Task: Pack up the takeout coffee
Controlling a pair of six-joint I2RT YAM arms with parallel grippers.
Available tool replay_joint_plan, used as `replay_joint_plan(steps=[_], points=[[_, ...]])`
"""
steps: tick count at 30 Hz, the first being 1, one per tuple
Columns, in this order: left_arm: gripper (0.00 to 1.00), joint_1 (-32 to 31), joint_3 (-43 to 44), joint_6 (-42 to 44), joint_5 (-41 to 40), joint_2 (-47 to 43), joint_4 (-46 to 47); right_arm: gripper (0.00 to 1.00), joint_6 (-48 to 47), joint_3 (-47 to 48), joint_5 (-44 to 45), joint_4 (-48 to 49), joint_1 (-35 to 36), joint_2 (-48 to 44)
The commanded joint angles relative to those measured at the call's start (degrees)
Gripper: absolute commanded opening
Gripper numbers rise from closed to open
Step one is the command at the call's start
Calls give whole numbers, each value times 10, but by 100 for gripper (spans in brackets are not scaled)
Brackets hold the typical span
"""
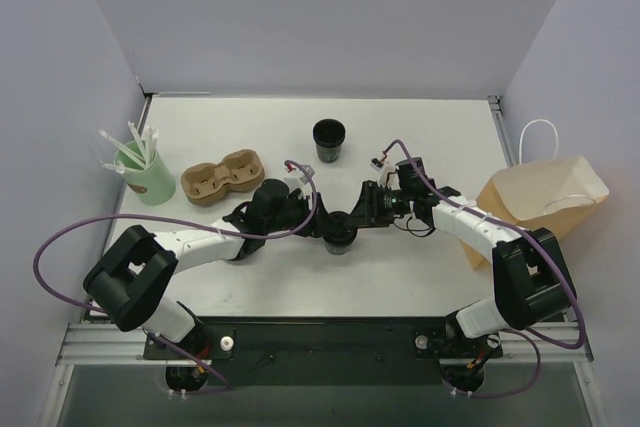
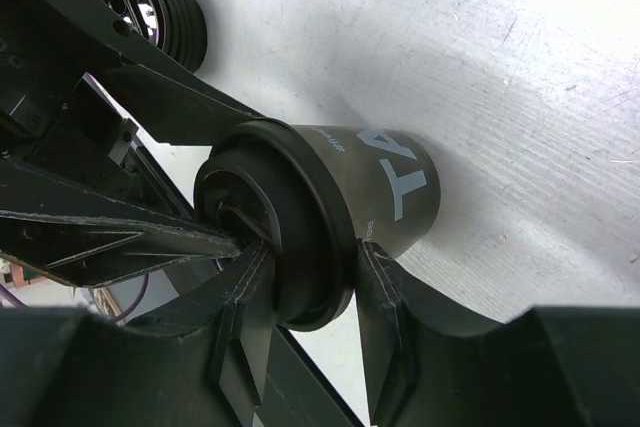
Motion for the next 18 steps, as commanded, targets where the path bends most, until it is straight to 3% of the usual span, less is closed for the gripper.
replay_joint_plan(steps=[1, 10, 18], points=[[63, -4, -9, 1, 10, 17, 14, 32, 1, -18, 16, 0, 6, 7], [57, -3, -39, 27, -28, 41, 1, 33, 13, -13, 15, -15, 3, -11], [56, -4, -45, 35, -13, 68, 15, 47, 38, 15, 5, -29, -6, -66]])
